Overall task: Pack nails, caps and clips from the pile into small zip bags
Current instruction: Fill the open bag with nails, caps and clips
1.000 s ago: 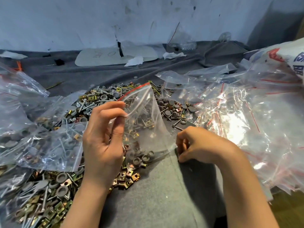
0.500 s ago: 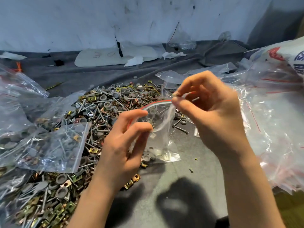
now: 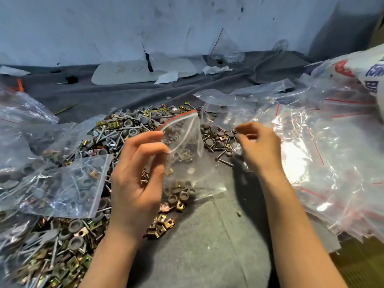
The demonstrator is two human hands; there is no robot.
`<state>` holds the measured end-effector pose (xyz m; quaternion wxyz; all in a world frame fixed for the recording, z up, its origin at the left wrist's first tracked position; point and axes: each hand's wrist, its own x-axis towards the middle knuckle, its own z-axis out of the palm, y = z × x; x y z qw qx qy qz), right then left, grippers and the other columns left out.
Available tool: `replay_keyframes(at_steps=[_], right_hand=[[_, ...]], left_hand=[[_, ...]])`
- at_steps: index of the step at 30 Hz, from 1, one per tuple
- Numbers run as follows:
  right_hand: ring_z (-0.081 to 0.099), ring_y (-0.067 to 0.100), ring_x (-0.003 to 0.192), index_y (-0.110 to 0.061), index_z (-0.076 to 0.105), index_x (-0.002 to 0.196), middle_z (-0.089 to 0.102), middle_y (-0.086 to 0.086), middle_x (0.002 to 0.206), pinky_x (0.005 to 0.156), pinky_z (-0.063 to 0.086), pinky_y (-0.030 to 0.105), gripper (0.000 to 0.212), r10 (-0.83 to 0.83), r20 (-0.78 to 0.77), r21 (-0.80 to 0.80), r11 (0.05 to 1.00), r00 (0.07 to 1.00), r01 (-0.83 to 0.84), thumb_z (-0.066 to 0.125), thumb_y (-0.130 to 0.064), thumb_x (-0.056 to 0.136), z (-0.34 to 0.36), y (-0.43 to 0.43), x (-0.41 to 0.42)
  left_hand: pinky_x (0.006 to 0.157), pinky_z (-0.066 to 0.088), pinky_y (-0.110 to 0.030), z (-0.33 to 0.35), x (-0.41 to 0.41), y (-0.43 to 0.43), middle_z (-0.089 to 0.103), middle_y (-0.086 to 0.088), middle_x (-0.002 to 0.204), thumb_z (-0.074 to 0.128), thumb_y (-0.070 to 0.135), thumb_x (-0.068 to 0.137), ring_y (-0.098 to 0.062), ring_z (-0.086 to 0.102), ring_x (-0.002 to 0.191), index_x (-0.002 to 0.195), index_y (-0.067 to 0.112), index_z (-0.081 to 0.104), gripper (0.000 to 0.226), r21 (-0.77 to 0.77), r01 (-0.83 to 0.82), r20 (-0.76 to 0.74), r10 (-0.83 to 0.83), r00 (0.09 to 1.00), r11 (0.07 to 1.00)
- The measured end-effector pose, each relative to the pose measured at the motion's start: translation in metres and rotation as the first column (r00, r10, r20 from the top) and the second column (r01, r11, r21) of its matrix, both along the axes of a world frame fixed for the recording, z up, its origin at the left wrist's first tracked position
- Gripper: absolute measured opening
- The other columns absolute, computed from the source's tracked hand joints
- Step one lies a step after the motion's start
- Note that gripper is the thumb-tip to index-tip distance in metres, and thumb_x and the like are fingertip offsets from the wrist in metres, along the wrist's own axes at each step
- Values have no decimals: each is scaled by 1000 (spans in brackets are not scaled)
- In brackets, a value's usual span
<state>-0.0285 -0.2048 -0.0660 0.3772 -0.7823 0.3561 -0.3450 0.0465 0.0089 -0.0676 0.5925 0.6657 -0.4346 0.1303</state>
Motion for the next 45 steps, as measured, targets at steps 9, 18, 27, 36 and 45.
replay_keyframes(at_steps=[9, 18, 27, 36, 45], right_hand=[[64, 28, 99, -19, 69, 113, 67, 9, 113, 87, 52, 34, 33, -3, -364, -98, 995, 932, -35, 55, -1, 89, -24, -10, 17], [61, 28, 99, -18, 66, 103, 66, 9, 108, 84, 51, 35, 28, 92, -444, -59, 990, 891, -131, 58, 1, 84, -17, -10, 18], [63, 31, 88, -11, 63, 98, 67, 13, 97, 78, 54, 38, 20, 87, -483, -44, 991, 871, -124, 69, -16, 79, -11, -10, 20], [62, 25, 80, -25, 65, 90, 66, 4, 87, 70, 50, 31, 14, 157, -388, -108, 971, 908, -214, 66, -12, 83, -17, -8, 13], [55, 1, 62, -22, 64, 83, 63, -8, 72, 61, 42, 16, 22, 155, 246, -93, 986, 957, -136, 62, 0, 82, 32, 39, -25]], left_hand=[[96, 48, -30, -1, 2, 4, 58, -5, 120, 51, 20, 93, -19, 56, 118, 99, 25, 59, 12, -27, -9, -42, 8, 999, 1000], [96, 48, -37, -3, 4, 5, 58, -5, 120, 50, 22, 93, -23, 56, 118, 98, 26, 59, 11, -32, 5, -61, -7, 998, 999], [96, 48, -36, -3, 5, 7, 59, -3, 120, 50, 22, 93, -22, 57, 118, 98, 28, 59, 12, -44, 5, -59, -7, 998, 999], [94, 51, -43, -1, 1, 10, 59, 0, 118, 50, 22, 93, -21, 57, 116, 99, 27, 59, 12, -22, 23, -20, -23, 1000, 999], [88, 49, -54, 27, -16, 40, 57, -15, 120, 49, 11, 94, -26, 56, 117, 94, 1, 62, 16, 8, 50, 195, -50, 979, 999]])
